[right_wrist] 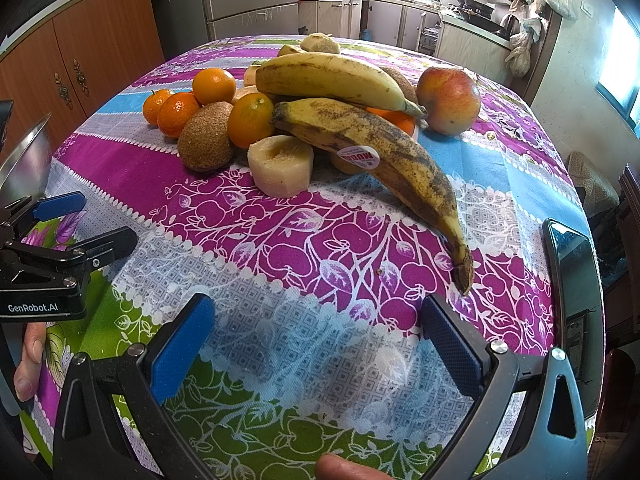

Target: Organize fruits

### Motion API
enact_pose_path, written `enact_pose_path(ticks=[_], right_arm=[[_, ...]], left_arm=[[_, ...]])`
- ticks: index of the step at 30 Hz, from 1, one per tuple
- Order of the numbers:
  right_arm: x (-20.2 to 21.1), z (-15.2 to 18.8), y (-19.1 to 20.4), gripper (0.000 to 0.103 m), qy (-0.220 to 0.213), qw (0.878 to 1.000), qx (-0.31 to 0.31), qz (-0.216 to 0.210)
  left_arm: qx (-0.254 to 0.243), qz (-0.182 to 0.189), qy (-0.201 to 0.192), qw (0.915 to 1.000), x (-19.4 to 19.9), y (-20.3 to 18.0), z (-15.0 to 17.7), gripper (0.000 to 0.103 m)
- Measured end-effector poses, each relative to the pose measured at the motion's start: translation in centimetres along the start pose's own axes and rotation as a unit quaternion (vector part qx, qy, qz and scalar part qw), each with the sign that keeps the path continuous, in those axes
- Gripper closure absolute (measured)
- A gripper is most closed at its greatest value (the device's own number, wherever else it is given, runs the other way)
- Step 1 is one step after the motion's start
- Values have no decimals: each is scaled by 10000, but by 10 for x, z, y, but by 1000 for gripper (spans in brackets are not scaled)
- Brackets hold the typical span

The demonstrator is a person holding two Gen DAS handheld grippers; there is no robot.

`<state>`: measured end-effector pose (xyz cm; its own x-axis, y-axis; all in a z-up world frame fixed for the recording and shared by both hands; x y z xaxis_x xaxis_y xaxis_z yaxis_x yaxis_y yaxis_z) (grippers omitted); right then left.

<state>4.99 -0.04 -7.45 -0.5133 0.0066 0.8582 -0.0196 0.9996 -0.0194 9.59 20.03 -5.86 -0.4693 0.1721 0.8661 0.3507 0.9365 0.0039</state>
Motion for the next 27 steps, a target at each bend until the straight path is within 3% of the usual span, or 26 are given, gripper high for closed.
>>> enact_pose_path(ticks=[27], right_arm=[[0, 0, 0, 0, -1, 10000, 3, -1]], left_arm=[[-70, 40, 18, 10000, 2, -2, 8, 0]])
Point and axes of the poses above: each gripper's, at about its wrist camera, not at the fingertips, and x roughly against the way its jaws point, y to its left, z to its underside, the point moved 9 cm from there along -x, roughly the way its jaws point, and after that the axes turned 3 degrees about y, right-handed, at the moved point
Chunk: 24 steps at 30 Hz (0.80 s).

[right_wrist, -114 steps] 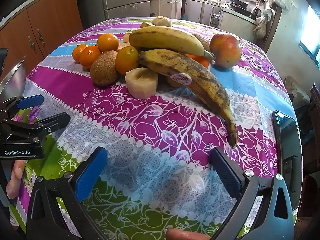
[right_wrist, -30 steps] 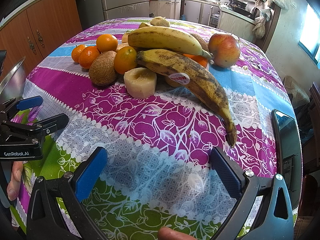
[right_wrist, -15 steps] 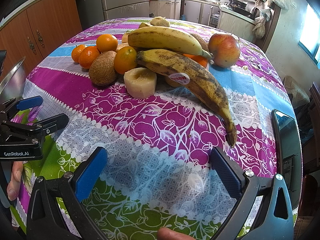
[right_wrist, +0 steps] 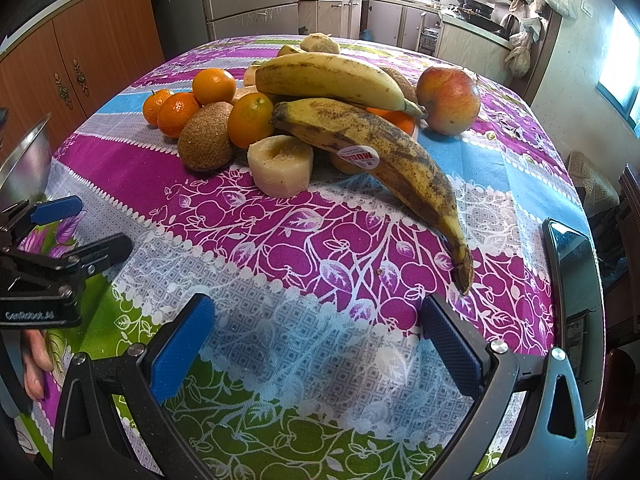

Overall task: Organize fruits
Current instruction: 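Lower the left tool and close it on a large orange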

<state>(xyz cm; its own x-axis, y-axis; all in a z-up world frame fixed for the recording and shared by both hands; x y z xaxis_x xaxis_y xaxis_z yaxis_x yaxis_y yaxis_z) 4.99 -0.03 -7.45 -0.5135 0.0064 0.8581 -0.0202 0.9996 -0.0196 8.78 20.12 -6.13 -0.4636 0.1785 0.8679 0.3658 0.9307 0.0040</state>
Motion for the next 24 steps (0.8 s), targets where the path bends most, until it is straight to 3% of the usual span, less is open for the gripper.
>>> enact_pose_path(ticks=[8, 17, 21, 24], right_arm=[[0, 0, 0, 0, 0, 10000, -3, 2], [0, 0, 0, 0, -1, 10000, -2, 2], [0, 0, 0, 0, -1, 10000, -2, 2], [0, 0, 0, 0, -2, 10000, -1, 2]], left_arm=[[-116, 125, 86, 9998, 1, 6, -5, 0], [280, 179, -411, 9986, -7, 15, -69, 1], [256, 280, -273, 9989, -23, 11, -81, 20], [346, 304, -322, 9984, -27, 14, -88, 22]])
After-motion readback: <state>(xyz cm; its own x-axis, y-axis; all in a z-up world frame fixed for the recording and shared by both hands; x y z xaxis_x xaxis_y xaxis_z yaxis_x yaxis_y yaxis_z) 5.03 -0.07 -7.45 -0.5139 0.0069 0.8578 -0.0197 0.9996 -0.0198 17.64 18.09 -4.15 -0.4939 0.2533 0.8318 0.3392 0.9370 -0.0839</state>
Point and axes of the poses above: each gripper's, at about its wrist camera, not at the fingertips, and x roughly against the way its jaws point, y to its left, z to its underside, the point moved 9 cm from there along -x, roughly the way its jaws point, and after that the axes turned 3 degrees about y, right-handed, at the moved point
